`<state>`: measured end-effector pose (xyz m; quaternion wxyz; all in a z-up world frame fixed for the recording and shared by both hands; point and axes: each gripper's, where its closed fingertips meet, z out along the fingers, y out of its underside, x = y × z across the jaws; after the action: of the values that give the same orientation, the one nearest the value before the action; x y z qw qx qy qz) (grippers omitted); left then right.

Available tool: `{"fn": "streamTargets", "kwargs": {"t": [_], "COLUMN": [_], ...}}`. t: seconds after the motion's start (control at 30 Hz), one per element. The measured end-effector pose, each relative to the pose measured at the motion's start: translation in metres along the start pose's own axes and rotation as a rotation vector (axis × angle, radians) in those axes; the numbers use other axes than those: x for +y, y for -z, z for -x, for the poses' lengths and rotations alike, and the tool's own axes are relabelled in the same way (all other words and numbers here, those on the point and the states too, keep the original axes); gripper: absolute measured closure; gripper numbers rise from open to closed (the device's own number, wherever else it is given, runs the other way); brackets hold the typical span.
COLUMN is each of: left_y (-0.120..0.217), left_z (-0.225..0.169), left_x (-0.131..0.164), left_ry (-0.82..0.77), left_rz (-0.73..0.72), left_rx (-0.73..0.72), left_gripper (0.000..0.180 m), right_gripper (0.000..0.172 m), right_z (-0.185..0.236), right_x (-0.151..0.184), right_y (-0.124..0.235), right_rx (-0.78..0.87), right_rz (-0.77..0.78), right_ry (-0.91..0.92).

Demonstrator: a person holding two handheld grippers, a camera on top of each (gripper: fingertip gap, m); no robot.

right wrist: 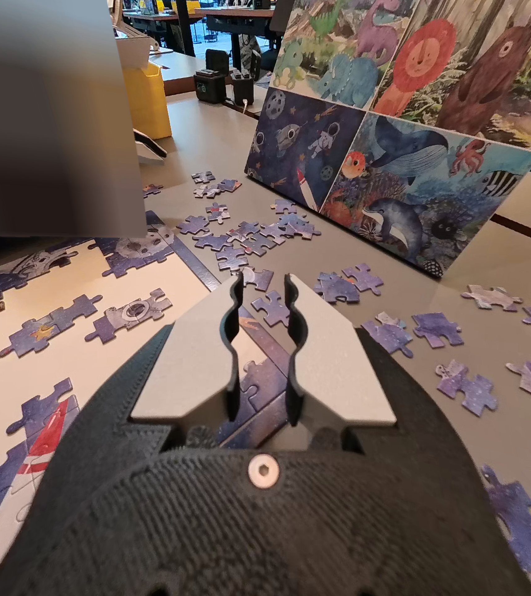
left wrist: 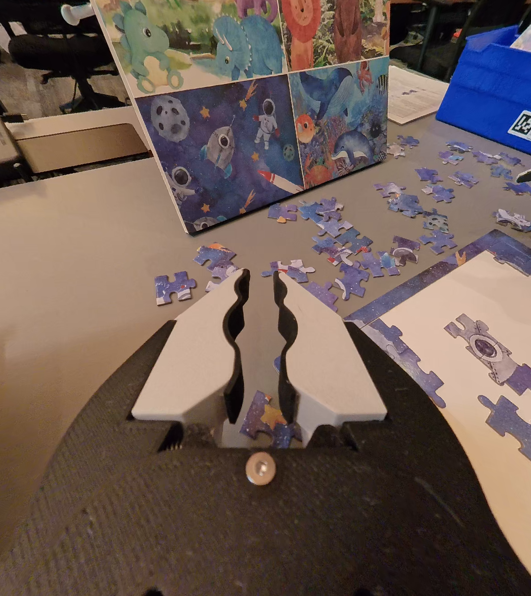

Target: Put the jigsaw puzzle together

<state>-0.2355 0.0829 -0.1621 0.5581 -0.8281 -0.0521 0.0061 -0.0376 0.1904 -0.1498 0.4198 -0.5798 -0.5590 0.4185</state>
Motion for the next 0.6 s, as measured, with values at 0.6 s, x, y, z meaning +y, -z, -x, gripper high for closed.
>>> {"fn": "streamTargets", "kwargs": {"t": [0.6], "left_y": [0.0], "left_z": [-0.001], "left_x": [-0.001], "left_ry": [-0.019], "left_rz": [-0.007], "left_rx": [-0.006], "left_gripper": [0.168], "right_gripper": [0.145], "right_z": [0.019], "right_x": [-0.007], "right_y": [0.0], "right_rx": [-0.045], "right_rz": [-0.014], "right_ry": [0.084]}}
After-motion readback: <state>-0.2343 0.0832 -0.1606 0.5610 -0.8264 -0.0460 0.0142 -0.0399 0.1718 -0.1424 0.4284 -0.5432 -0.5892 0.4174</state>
